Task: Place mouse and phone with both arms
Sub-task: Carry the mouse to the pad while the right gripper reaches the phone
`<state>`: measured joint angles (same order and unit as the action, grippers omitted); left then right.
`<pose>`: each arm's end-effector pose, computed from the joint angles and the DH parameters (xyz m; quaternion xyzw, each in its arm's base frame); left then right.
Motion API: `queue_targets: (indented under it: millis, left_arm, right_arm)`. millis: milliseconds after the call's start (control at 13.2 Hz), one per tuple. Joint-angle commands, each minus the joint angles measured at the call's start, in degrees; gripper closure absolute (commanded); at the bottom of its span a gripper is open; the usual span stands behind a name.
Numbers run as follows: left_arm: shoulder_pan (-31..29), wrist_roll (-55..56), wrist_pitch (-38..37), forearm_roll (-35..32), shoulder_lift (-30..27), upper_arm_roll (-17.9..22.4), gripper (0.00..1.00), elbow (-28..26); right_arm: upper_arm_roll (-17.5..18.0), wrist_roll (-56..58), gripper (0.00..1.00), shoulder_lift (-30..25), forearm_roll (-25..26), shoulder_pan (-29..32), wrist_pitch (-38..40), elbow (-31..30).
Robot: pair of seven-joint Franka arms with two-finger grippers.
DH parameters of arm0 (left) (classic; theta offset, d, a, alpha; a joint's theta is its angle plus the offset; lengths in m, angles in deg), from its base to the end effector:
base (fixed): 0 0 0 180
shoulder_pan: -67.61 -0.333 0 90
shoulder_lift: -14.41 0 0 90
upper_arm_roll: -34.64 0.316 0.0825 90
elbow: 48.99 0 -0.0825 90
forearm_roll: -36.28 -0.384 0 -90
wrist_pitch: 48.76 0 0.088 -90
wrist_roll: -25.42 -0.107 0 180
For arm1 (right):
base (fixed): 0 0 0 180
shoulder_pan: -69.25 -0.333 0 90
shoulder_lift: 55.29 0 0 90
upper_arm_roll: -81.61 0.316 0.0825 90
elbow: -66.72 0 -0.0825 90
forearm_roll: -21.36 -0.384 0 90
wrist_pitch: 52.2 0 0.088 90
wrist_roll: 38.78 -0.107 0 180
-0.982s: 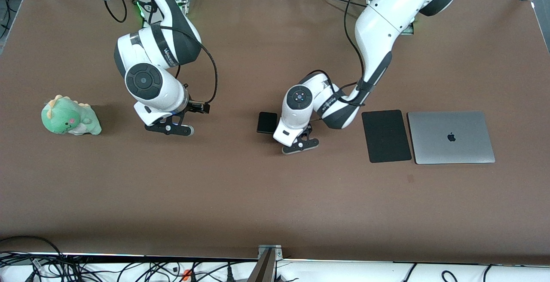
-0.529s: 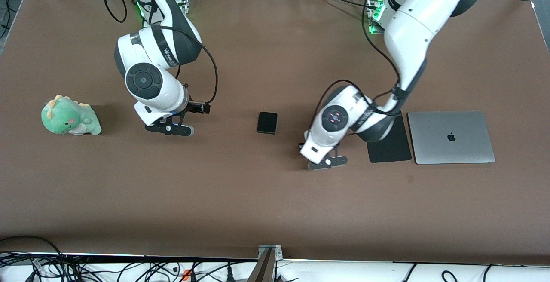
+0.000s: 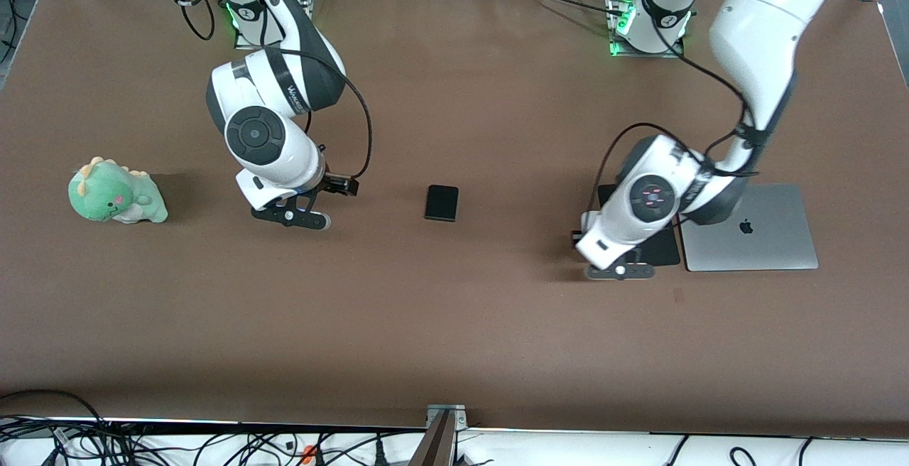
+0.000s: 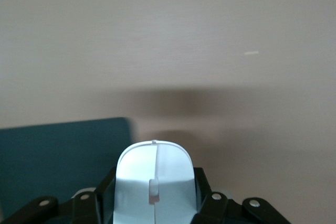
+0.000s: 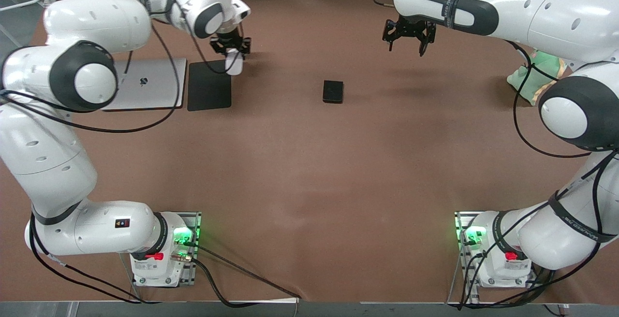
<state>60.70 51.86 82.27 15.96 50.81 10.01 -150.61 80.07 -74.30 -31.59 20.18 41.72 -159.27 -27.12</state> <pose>0.6309 -0.1701 0.2228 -0.9997 0.0107 0.0196 0.0123 0.5812 0.2871 0.3637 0.9921 -0.0860 -0.0804 0.0431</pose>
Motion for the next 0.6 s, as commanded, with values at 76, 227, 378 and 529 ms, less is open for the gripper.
queue_targets:
  millis: [76,227,378,529]
  left_arm:
    - [-9.2,-9.3,4.5,-1.3,-5.6,-1.6,0.51,-10.7]
    - [-10.8,-10.2,4.5,-1.3,-7.0,-1.7,0.50,-13.2]
    - [-11.3,-9.3,5.0,-1.2,-6.7,-1.7,0.45,-14.1]
    - [-11.1,-9.0,5.3,-1.1,-5.9,-1.7,0.43,-14.0]
  right_arm:
    - [-0.2,-1.2,0.00,0.6,-0.2,-1.3,-0.3,1.3]
    - [-0.2,-1.6,0.00,1.3,-0.4,-2.6,-2.0,1.2]
    - [-0.2,-3.7,0.00,2.3,-1.5,-3.9,-4.1,1.2]
    - [-0.2,-4.2,0.00,4.3,-1.7,-5.8,-8.1,1.2]
